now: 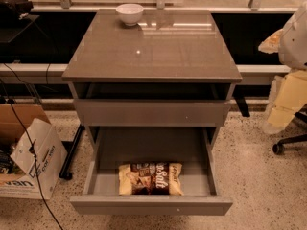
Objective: Pick brown chip bag from middle drawer and place on counter
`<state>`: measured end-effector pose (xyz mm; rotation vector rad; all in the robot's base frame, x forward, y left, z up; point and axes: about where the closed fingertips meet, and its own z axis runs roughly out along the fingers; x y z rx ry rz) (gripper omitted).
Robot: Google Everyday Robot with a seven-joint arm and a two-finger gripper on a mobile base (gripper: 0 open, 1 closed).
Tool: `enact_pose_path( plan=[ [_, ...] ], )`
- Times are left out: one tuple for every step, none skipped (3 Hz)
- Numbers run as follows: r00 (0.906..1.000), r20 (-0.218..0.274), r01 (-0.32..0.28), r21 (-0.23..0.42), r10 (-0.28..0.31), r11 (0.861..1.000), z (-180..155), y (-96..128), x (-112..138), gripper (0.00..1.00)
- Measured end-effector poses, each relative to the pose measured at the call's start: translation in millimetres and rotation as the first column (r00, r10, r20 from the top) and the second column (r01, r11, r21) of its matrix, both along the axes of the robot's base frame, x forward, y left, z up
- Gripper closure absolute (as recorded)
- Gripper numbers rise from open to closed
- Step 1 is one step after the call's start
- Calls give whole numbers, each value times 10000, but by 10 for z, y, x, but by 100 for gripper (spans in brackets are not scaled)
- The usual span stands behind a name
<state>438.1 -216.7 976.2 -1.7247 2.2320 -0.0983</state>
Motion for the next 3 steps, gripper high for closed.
enact_pose_path(
  plan=[
    [10000, 37, 8, 18, -8, 10000, 5, 5, 3, 0],
    [9998, 127, 177, 365, -182, 9992, -130, 118, 63, 0],
    [9991, 88, 392, 1104, -404, 9931, -382, 271, 153, 0]
  ],
)
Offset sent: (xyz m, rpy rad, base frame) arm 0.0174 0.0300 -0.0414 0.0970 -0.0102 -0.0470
